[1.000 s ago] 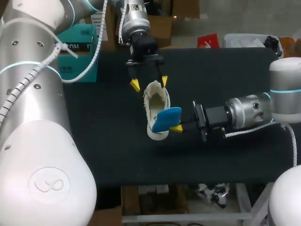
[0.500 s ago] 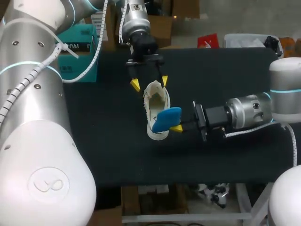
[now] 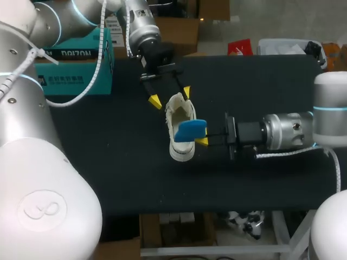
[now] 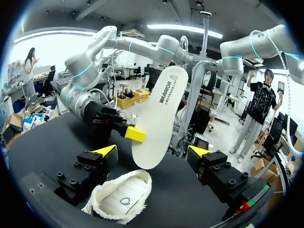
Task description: Open the shoe tongue, take the insole out of the shoe, put the insole back into the shoe, and pack the shoe into the shoebox
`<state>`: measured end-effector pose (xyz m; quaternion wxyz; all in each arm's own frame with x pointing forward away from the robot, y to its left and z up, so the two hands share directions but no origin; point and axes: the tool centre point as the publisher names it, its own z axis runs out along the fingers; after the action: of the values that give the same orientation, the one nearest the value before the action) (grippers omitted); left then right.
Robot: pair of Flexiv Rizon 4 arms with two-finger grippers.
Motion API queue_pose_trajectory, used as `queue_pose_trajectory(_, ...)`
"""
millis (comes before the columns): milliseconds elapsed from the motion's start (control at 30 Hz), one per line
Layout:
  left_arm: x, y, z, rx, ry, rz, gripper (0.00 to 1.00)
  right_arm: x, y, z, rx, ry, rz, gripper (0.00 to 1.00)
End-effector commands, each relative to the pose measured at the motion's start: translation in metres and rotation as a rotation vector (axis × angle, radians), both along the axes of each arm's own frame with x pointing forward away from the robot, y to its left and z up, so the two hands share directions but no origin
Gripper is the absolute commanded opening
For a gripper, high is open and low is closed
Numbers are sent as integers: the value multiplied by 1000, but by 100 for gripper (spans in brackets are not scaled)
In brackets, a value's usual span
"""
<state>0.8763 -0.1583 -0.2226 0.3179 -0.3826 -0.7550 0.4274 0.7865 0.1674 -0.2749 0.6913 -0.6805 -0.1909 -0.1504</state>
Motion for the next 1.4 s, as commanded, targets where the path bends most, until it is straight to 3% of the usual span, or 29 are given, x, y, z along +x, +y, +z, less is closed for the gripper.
queue_pose_trajectory(33, -34, 10, -5, -193, -146, 399, 100, -5, 1, 3, -8, 3, -30, 0)
queue_pose_trajectory(167, -42, 17, -6, -266, -142, 480, 100, -1, 5, 2, -2, 15, -61, 0)
queue_pose_trajectory(233, -43, 20, -1, -238, -97, 575, 100, 1, 6, 3, -39, 7, -82, 0)
queue_pose_trajectory(667, -43, 20, -1, -238, -97, 575, 100, 1, 6, 3, -39, 7, -82, 0)
queue_pose_trajectory(733, -48, 14, -3, -227, -118, 579, 100, 6, 11, -2, -38, -3, -98, 0)
queue_pose_trajectory(867, -61, 7, -8, -248, -243, 621, 100, 9, 15, -9, -34, -12, -151, 0)
queue_pose_trajectory(1067, -65, -2, -19, -240, -350, 680, 100, 8, 21, -11, -78, -59, -217, 0)
queue_pose_trajectory(1167, -64, -3, -25, -226, -371, 697, 100, 7, 23, -11, -69, -106, -241, 0)
queue_pose_trajectory(1400, -58, 6, -39, -217, -397, 716, 100, 14, 19, -14, -26, -81, -272, 0)
